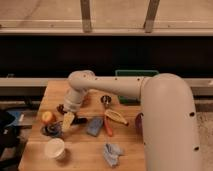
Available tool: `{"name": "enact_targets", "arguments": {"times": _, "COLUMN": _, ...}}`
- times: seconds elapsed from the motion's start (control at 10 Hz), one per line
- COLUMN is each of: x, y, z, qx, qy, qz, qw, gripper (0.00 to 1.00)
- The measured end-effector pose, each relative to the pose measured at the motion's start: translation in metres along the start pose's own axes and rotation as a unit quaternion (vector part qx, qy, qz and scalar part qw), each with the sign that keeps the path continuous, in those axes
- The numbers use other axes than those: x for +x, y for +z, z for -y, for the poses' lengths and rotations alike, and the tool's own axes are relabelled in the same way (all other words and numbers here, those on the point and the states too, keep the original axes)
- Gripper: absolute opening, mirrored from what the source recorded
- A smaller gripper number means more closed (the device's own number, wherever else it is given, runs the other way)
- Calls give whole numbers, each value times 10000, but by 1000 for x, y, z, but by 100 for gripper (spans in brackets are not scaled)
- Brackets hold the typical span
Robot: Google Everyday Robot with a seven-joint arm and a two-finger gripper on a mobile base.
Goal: Place brush in metal cup
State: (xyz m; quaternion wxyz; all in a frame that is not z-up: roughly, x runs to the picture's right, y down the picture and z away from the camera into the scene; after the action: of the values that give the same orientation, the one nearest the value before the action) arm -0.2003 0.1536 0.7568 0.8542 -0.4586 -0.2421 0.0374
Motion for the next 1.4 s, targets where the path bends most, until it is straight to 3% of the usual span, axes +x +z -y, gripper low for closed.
{"name": "enact_targets", "arguments": {"times": 0.4, "x": 0, "y": 1, "z": 0, "qx": -23, "qy": -9, "qz": 12, "qw": 10000, "gripper": 80}}
{"name": "enact_targets", "arguments": {"times": 0.7, "x": 1, "y": 20, "z": -2, "qx": -183, "qy": -11, "qz": 38, "qw": 9998, "gripper": 80}}
{"name": "enact_targets", "arguments": {"times": 1.1, "x": 8, "y": 28, "z": -5, "qx": -219, "qy": 57, "qz": 134, "qw": 9997, "gripper": 80}}
{"name": "enact_targets", "arguments": {"times": 1.2, "x": 8, "y": 30, "z": -5, "qx": -211, "qy": 71, "qz": 167, "qw": 9996, "gripper": 78}}
{"name": "enact_targets", "arguments": {"times": 1.4, "x": 7, "y": 34, "z": -5, "qx": -200, "qy": 72, "qz": 177, "qw": 9996, "gripper": 63}}
